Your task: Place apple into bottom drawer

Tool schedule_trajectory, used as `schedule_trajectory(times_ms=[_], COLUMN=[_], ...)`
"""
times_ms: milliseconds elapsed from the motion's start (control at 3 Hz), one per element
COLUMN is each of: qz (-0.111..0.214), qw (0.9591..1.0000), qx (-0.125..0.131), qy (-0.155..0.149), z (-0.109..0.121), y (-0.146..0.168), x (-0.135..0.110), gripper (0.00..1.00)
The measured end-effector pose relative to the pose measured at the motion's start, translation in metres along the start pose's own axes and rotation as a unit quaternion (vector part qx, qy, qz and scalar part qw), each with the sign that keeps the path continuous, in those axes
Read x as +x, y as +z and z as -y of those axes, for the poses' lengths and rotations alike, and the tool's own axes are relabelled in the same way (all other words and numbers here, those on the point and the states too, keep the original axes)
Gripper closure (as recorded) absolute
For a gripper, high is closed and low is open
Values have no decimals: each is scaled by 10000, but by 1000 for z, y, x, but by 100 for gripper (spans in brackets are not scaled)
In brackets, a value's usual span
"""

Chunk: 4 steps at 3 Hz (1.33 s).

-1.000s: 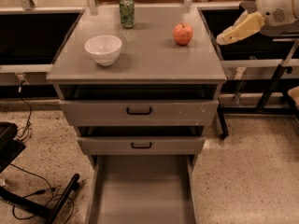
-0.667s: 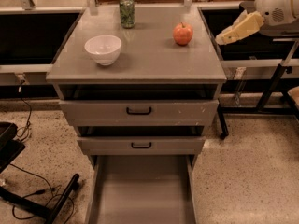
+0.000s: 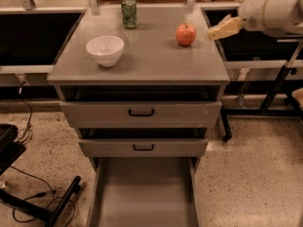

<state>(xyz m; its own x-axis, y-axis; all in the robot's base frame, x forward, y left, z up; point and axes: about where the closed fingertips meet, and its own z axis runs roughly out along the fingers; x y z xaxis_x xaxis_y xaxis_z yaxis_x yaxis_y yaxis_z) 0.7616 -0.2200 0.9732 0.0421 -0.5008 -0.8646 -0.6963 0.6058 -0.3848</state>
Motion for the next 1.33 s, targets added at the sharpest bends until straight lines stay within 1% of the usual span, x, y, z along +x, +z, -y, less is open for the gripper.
schedule_trajectory(times_ms=[333,667,1000,1333], qz=[85,142,267,332], qw=[9991,9976,9962,9928], qx=[222,334,283,62], qy=[360,594,783,1152], z=[25,38,38,25], y=[49,93,128,158], x=[24,39,45,53], gripper=[0,0,0,0])
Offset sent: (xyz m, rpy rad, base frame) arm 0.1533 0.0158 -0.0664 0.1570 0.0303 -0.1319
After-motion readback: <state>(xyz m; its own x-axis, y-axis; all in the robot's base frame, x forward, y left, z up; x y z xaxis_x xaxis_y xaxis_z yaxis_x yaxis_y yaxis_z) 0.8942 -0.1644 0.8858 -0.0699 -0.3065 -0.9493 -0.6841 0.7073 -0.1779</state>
